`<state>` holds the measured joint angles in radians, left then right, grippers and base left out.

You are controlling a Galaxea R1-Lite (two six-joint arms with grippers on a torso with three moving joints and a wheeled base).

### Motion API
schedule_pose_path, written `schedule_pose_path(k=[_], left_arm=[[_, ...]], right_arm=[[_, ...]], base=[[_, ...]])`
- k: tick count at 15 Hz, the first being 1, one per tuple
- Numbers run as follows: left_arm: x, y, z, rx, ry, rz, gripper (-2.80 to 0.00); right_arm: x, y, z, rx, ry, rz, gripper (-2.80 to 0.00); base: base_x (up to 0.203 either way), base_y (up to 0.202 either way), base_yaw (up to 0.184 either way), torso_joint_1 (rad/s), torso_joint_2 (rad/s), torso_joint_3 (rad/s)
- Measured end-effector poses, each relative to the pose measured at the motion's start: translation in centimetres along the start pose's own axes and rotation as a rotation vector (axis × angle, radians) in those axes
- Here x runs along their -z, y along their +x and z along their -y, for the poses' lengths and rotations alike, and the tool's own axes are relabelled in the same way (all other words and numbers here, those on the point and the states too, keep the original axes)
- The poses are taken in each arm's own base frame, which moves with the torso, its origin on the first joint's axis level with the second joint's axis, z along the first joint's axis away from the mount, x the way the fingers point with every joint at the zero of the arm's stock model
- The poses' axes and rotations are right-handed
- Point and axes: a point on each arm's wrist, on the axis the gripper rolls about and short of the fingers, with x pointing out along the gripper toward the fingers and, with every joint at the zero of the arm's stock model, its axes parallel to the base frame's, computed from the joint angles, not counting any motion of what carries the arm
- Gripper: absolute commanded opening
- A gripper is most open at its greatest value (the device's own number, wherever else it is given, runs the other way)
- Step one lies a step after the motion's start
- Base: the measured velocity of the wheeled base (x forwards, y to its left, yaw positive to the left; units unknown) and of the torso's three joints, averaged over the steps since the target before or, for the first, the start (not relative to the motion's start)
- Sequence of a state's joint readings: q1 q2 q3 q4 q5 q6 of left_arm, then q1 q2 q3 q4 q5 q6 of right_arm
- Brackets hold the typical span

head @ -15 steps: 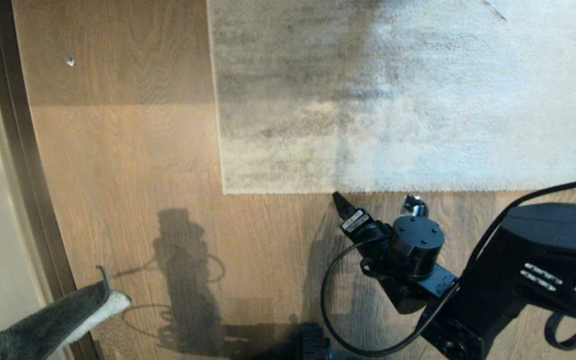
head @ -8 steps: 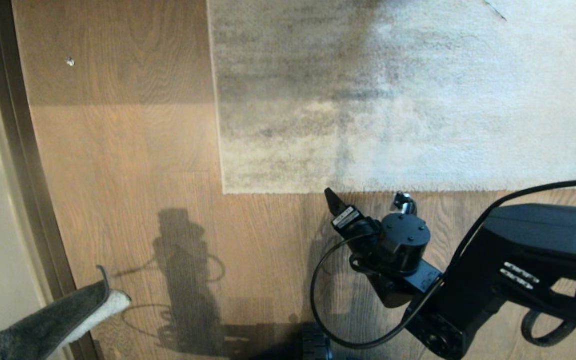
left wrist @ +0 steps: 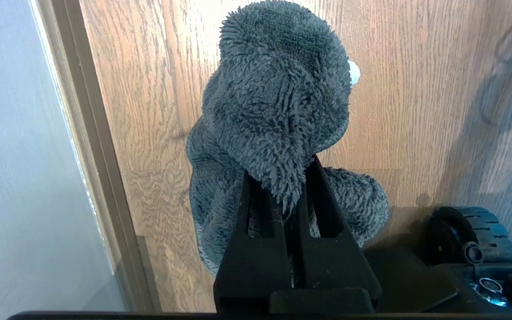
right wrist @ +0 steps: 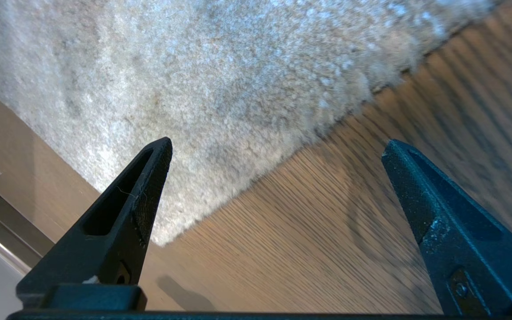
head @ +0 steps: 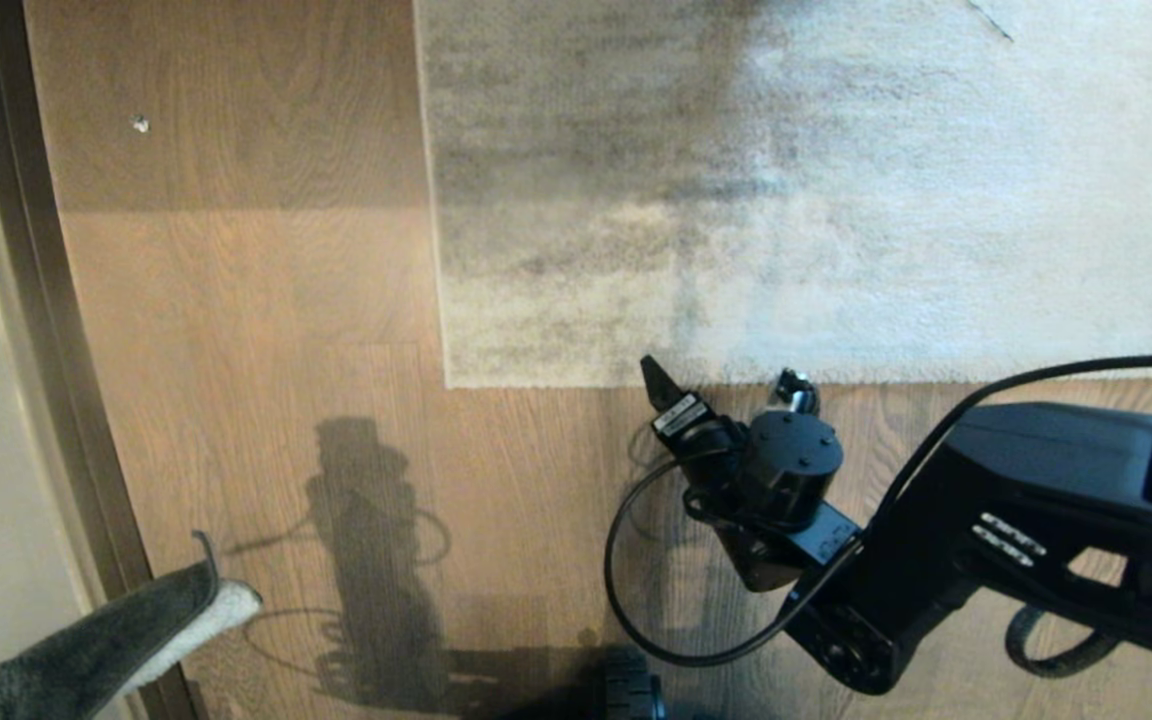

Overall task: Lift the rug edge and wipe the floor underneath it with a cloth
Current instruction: Lift up the carpet

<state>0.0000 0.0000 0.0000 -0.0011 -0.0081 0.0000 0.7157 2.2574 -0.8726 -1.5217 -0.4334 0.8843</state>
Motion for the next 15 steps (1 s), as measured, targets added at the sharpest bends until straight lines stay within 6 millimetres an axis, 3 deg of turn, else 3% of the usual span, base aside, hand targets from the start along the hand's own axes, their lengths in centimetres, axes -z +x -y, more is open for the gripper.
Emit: schedule_pose_path(k=[7, 15], left_arm=[[0.0, 0.0, 0.0, 0.0, 0.0, 0.001, -2.8], [0.0, 0.0, 0.0, 0.0, 0.0, 0.0, -2.8]], right_arm=[[-0.5, 1.8, -0.2, -0.029, 0.008, 0.05, 0.0], [-1.3, 2.3, -1.0, -0.053, -0.026, 0.082, 0.0]], base=[[0.0, 0.0, 0.0, 0.0, 0.0, 0.0], [0.0, 0.0, 0.0, 0.0, 0.0, 0.0]])
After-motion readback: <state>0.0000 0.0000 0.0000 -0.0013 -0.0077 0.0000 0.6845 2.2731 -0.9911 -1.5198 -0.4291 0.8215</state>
